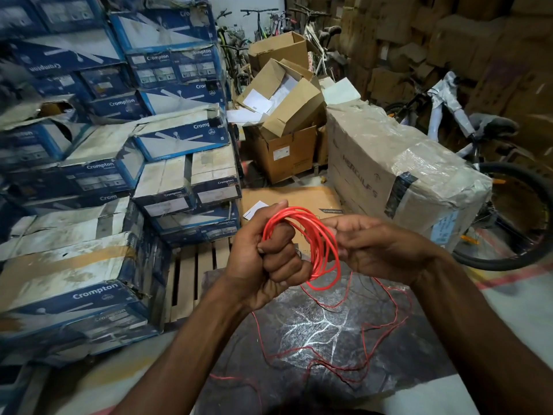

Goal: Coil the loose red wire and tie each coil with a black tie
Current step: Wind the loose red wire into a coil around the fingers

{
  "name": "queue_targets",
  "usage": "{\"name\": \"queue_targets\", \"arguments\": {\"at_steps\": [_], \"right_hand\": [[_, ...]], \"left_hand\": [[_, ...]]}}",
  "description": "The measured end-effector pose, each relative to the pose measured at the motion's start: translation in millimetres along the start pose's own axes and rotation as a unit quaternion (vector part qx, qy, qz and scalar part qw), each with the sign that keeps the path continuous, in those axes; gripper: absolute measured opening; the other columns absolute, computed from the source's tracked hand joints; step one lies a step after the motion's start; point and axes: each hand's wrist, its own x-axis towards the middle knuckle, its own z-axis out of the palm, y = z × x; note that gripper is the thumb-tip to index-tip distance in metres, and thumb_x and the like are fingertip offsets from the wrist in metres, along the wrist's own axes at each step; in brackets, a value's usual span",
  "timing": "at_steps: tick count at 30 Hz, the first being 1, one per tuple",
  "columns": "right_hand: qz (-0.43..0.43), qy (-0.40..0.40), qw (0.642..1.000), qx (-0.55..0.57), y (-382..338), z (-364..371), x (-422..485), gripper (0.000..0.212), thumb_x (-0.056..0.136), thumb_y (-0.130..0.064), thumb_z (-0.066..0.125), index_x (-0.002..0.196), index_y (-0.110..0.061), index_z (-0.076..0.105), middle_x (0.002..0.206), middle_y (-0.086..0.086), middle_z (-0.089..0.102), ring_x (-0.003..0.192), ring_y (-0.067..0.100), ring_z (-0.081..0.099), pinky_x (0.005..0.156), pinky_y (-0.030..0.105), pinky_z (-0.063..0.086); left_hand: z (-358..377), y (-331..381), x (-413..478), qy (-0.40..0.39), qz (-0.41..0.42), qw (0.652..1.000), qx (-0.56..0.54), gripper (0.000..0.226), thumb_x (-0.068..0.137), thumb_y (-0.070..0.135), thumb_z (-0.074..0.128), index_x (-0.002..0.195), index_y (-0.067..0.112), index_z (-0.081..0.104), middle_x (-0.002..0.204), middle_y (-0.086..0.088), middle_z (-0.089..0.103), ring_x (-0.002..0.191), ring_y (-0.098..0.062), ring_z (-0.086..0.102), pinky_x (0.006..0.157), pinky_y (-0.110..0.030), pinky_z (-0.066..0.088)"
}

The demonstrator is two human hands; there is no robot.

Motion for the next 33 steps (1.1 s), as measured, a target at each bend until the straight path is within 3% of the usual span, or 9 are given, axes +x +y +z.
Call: {"name": "queue_targets", "arguments": {"at_steps": [3,6,10,16,22,25,27,30,33], "right_hand": [[-0.003,-0.027,0.999,-0.021,-5,1,-3,0.062,0.078,-0.041,0.082,0.127,-0.005,0.069,0.102,-0.009,0.074,0.087,0.001,0.057,0.082,0.024,0.037],[0.004,-0.038,0.999,-0.012,-9,4,-6,0.051,0.082,-0.037,0.078,0.121,-0.004,0.071,0.087,-0.014,0.071,0.072,-0.004,0.053,0.073,0.015,0.039],[0.022,-0.015,0.999,-0.025,-13,7,-9,0.032,0.091,-0.011,0.053,0.121,-0.001,0.060,0.080,-0.015,0.072,0.063,-0.004,0.051,0.068,0.012,0.039],[0.032,0.041,0.998,-0.022,-4,2,-13,0.040,0.083,-0.013,0.058,0.121,-0.005,0.066,0.086,-0.008,0.069,0.071,0.001,0.047,0.071,0.017,0.038],[0.032,0.180,0.982,-0.051,12,3,-9,0.044,0.082,-0.010,0.055,0.118,0.015,0.063,0.109,0.021,0.053,0.094,0.028,0.041,0.082,0.031,0.036],[0.018,0.223,0.972,-0.075,16,12,-7,0.026,0.086,-0.006,0.056,0.102,0.008,0.071,0.084,0.012,0.053,0.078,0.025,0.037,0.073,0.032,0.033],[0.018,0.250,0.961,-0.117,16,19,-10,0.025,0.098,-0.005,0.048,0.091,-0.004,0.072,0.067,0.000,0.044,0.065,0.010,0.036,0.070,0.031,0.032],[0.014,0.262,0.957,-0.125,17,29,-13,0.038,0.105,-0.035,0.042,0.090,-0.011,0.067,0.073,0.002,0.044,0.061,0.006,0.037,0.067,0.026,0.036],[0.044,0.238,0.956,-0.166,17,33,-17,0.069,0.099,-0.070,0.021,0.090,-0.016,0.062,0.066,-0.013,0.050,0.062,0.005,0.042,0.071,0.024,0.038]], "left_hand": [[1,0,0,0.002,-0.007,1.000,0.000,0.055,0.098,0.044,0.051,0.050,0.026,0.030,0.038,0.005,0.018,0.034,-0.017,0.002,0.045,-0.028,0.020],[0,-1,2,0.010,-0.011,1.000,0.002,0.055,0.097,0.044,0.052,0.050,0.026,0.030,0.037,0.005,0.018,0.033,-0.016,0.009,0.044,-0.028,0.019],[4,-2,3,0.077,-0.003,0.997,0.021,0.055,0.096,0.045,0.043,0.047,0.027,0.026,0.036,0.005,0.012,0.032,-0.017,0.010,0.042,-0.026,0.016],[19,-1,9,0.220,0.013,0.973,0.073,0.058,0.095,0.040,0.040,0.040,0.025,0.029,0.035,0.004,0.008,0.033,-0.016,0.006,0.040,-0.025,0.024],[16,-8,15,0.310,-0.013,0.941,0.136,0.060,0.103,0.039,0.037,0.046,0.023,0.028,0.037,0.005,0.014,0.032,-0.013,0.016,0.054,-0.032,0.040],[7,-16,18,0.352,-0.003,0.925,0.142,0.061,0.102,0.042,0.044,0.046,0.025,0.031,0.039,0.006,0.015,0.034,-0.013,0.016,0.058,-0.034,0.030],[4,-20,20,0.383,0.013,0.914,0.134,0.060,0.102,0.043,0.049,0.047,0.026,0.034,0.041,0.007,0.017,0.036,-0.012,0.016,0.059,-0.035,0.024],[4,-25,23,0.431,0.026,0.890,0.146,0.055,0.103,0.043,0.050,0.052,0.025,0.036,0.043,0.007,0.020,0.037,-0.011,0.018,0.057,-0.034,0.027],[6,-29,24,0.454,0.034,0.879,0.145,0.056,0.104,0.042,0.048,0.052,0.025,0.037,0.045,0.006,0.020,0.039,-0.012,0.018,0.056,-0.032,0.028]]}}
